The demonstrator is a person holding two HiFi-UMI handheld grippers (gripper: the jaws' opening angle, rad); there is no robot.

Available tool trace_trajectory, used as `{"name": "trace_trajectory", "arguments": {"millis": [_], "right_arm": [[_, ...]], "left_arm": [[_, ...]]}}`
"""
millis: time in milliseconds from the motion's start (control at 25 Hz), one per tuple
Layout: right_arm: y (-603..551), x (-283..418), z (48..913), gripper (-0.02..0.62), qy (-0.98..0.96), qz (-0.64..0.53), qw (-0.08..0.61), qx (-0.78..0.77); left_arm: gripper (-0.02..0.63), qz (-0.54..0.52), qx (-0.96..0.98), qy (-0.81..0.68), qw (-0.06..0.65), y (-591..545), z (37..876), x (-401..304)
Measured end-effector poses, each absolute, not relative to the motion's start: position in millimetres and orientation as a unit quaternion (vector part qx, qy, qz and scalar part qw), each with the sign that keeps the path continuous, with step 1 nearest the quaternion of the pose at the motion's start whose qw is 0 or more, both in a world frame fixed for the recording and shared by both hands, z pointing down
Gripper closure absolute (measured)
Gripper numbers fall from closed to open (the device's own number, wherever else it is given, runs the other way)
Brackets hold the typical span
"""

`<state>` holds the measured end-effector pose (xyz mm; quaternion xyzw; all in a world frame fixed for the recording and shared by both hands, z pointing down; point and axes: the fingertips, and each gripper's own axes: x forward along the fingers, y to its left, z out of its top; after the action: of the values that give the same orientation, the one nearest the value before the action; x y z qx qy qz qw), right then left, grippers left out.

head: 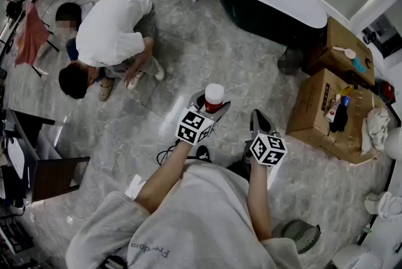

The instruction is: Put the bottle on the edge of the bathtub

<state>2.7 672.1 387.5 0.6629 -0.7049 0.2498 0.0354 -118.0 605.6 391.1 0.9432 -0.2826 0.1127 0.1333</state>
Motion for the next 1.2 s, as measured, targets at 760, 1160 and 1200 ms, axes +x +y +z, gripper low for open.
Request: {"name": "trace_trajectory", "arguments": {"millis": [760,1160,1200], "right_arm": [[666,-6,381,0.595,-0.712,0.257,-0.004,0.654],[640,7,393,0.595,-0.733,0.262,0.008,0.628],[633,10,395,0.595,-0.735,0.263,0.01,0.625]], "left_arm": [[0.267,0.124,0.94,-0.292,0.129,599,401,-130],[0.267,0.134,0.936,-0.298,0.131,574,413,-114],[0.267,0.134,0.935,-0.301,0.13,568,413,-112]]}}
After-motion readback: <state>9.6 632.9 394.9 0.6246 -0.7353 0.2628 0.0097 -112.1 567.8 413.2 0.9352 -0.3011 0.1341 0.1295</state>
